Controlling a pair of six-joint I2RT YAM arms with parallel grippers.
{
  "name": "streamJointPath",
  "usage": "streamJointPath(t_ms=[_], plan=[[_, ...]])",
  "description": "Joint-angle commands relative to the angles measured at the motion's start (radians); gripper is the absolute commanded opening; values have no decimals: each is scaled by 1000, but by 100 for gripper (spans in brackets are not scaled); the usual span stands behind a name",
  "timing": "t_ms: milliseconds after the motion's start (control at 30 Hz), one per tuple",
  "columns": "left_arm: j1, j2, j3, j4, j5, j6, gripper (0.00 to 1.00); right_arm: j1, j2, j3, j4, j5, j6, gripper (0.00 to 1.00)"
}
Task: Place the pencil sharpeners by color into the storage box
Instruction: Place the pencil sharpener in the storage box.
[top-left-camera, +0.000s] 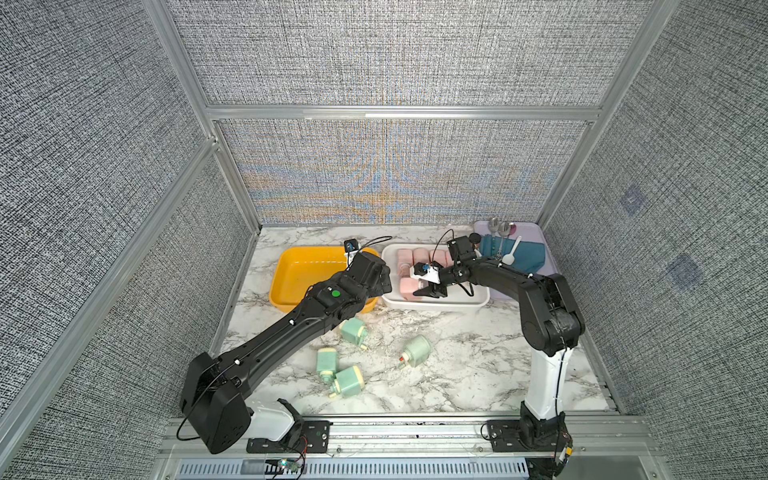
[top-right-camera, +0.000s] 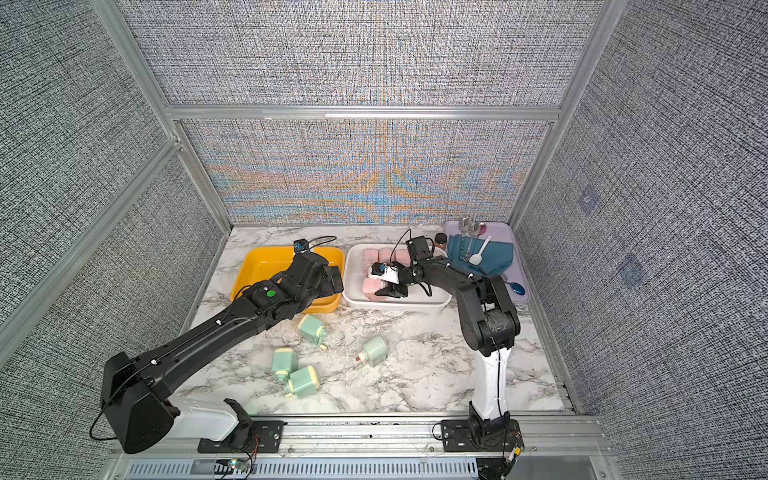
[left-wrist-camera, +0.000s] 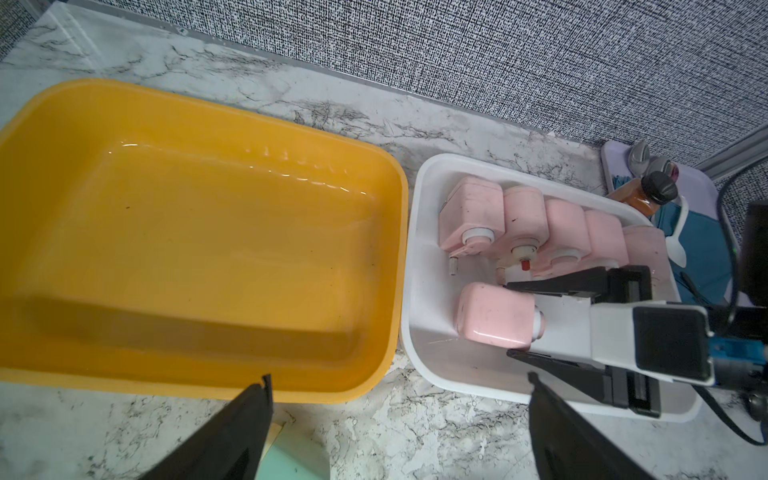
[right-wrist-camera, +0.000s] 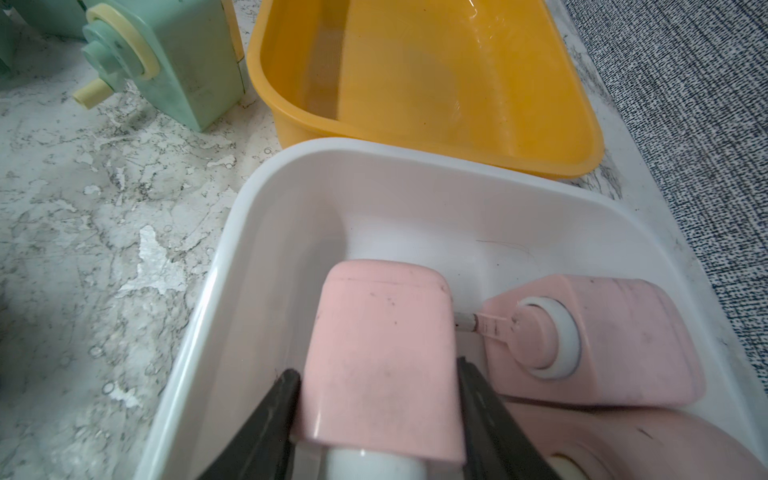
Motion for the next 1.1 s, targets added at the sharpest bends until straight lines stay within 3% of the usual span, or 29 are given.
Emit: streamJointPath(t_ms=[0, 267, 700, 1067], plan=[[2, -2, -2, 4, -8, 13, 100, -1, 17, 23, -70, 48, -17, 70], [4, -2, -4, -20, -35, 13, 100, 0, 13, 26, -65, 74, -19, 73], [11, -6, -23, -50, -46, -8, 100, 2, -7, 25, -80, 107, 0, 66], [18, -35, -68, -99, -43, -107, 100, 1, -33, 20, -91, 118, 22, 65]])
